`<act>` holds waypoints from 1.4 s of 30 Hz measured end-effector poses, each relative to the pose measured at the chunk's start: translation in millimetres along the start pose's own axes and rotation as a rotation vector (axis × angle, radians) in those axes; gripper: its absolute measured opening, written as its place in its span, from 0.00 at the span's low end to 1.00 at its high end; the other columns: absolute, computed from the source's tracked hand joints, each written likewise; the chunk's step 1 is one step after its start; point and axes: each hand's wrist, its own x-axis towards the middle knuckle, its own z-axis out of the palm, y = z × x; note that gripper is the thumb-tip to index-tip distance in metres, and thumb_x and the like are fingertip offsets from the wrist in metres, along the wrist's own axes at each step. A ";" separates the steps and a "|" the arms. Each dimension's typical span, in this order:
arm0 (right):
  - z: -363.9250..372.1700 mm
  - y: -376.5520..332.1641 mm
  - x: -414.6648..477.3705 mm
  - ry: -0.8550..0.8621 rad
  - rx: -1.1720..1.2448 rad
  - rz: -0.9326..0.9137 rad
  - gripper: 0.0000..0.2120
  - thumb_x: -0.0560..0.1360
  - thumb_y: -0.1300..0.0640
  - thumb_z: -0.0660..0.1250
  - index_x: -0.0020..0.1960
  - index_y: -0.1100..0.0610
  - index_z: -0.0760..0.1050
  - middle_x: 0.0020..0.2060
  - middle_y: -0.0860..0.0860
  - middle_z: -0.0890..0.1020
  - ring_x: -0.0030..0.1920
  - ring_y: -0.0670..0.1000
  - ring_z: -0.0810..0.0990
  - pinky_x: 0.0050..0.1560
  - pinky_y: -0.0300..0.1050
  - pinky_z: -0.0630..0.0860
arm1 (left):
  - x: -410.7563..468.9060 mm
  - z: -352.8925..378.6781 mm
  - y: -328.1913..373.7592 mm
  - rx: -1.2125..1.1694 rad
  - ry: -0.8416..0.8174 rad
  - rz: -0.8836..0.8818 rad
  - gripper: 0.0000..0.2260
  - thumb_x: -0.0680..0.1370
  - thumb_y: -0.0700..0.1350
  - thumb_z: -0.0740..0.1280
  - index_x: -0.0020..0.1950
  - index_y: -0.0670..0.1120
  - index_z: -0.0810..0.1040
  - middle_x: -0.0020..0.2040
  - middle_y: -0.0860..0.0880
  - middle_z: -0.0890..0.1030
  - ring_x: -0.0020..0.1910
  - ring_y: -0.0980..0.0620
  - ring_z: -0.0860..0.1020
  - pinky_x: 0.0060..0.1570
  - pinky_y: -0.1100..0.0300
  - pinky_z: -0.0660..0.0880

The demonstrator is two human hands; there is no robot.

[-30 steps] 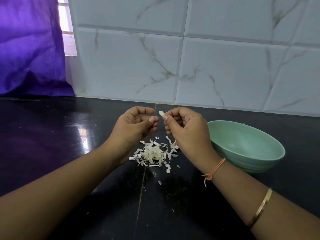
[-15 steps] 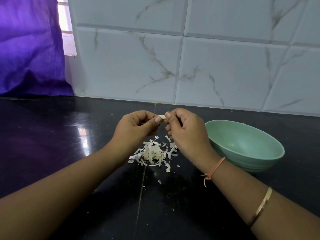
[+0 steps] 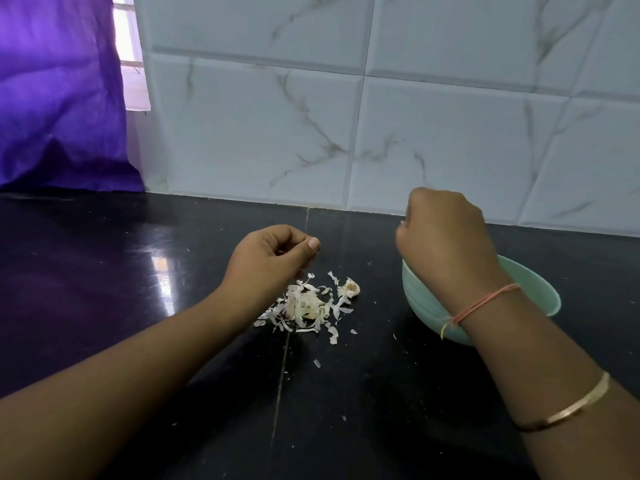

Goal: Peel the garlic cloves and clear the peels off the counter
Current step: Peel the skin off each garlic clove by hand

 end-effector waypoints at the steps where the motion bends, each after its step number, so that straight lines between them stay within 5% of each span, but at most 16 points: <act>1: -3.1 2.5 -1.6 -0.065 -0.039 0.039 0.14 0.74 0.67 0.58 0.33 0.59 0.58 0.31 0.53 0.65 0.38 0.57 0.65 0.39 0.45 0.63 | 0.1 0.0 -0.1 0.002 0.000 -0.002 0.06 0.75 0.43 0.68 0.42 0.41 0.80 0.36 0.44 0.80 0.35 0.50 0.77 0.48 0.46 0.78; 6: -9.4 11.7 -4.6 -0.222 -0.105 0.128 0.15 0.73 0.69 0.56 0.31 0.58 0.57 0.30 0.53 0.62 0.38 0.57 0.65 0.40 0.46 0.65 | -0.4 -0.3 -1.6 0.004 -0.007 -0.010 0.05 0.75 0.42 0.68 0.41 0.43 0.81 0.36 0.45 0.80 0.36 0.50 0.77 0.47 0.48 0.78; 11: 0.0 10.7 0.7 -0.179 -0.068 0.129 0.07 0.73 0.69 0.57 0.37 0.63 0.64 0.31 0.53 0.63 0.40 0.57 0.66 0.41 0.45 0.65 | 0.7 -1.0 -1.8 0.006 -0.005 -0.016 0.04 0.74 0.39 0.69 0.41 0.47 0.80 0.35 0.47 0.80 0.34 0.51 0.78 0.43 0.53 0.79; 13: 4.2 5.5 2.6 -0.080 -0.048 0.074 0.07 0.73 0.68 0.58 0.46 0.62 0.73 0.36 0.55 0.68 0.41 0.57 0.67 0.41 0.44 0.64 | 1.4 -2.1 -1.9 -0.011 -0.010 -0.029 0.07 0.73 0.35 0.69 0.41 0.47 0.79 0.34 0.48 0.80 0.33 0.53 0.78 0.42 0.55 0.79; 17: 13.3 -15.2 -3.2 0.023 0.036 -0.133 0.12 0.76 0.65 0.56 0.56 0.59 0.74 0.51 0.56 0.75 0.51 0.59 0.74 0.44 0.45 0.65 | 2.6 -2.6 -2.1 -0.006 -0.016 -0.040 0.09 0.74 0.32 0.66 0.40 0.46 0.79 0.35 0.45 0.81 0.34 0.50 0.78 0.44 0.55 0.79; 20: 27.2 -32.8 -15.3 -0.062 0.112 -0.293 0.10 0.78 0.59 0.56 0.55 0.56 0.74 0.52 0.54 0.76 0.53 0.57 0.75 0.45 0.45 0.67 | 3.6 -2.6 -3.2 -0.016 0.002 -0.045 0.11 0.75 0.31 0.64 0.39 0.45 0.79 0.36 0.42 0.81 0.34 0.49 0.77 0.45 0.52 0.78; 26: 55.4 -41.9 -30.6 -0.458 0.238 -0.393 0.17 0.74 0.44 0.64 0.57 0.53 0.75 0.53 0.54 0.78 0.55 0.55 0.76 0.46 0.44 0.68 | 5.7 -3.9 -5.4 -0.012 0.053 -0.046 0.13 0.75 0.31 0.62 0.37 0.46 0.79 0.34 0.49 0.81 0.31 0.56 0.77 0.35 0.66 0.77; 33: 60.9 -32.9 -23.2 -0.487 0.398 -0.359 0.11 0.72 0.62 0.63 0.53 0.56 0.79 0.50 0.54 0.80 0.53 0.54 0.77 0.50 0.45 0.73 | 6.9 -3.4 -4.3 -0.043 0.050 -0.067 0.12 0.76 0.30 0.61 0.40 0.44 0.78 0.36 0.48 0.80 0.32 0.56 0.76 0.31 0.70 0.75; 39: 64.0 -24.9 -16.5 -0.282 0.491 -0.137 0.11 0.74 0.62 0.62 0.49 0.53 0.81 0.46 0.51 0.83 0.46 0.50 0.79 0.41 0.39 0.69 | 6.9 -4.0 -5.0 -0.050 0.042 -0.066 0.12 0.76 0.31 0.61 0.40 0.45 0.77 0.37 0.48 0.80 0.30 0.60 0.76 0.31 0.70 0.74; 42: 64.8 -23.0 -14.4 -0.271 0.457 -0.081 0.11 0.74 0.63 0.61 0.51 0.55 0.80 0.49 0.52 0.82 0.50 0.52 0.78 0.45 0.40 0.70 | 7.2 -3.9 -5.9 -0.029 0.041 -0.067 0.12 0.76 0.31 0.61 0.40 0.46 0.78 0.37 0.49 0.80 0.32 0.58 0.77 0.31 0.70 0.74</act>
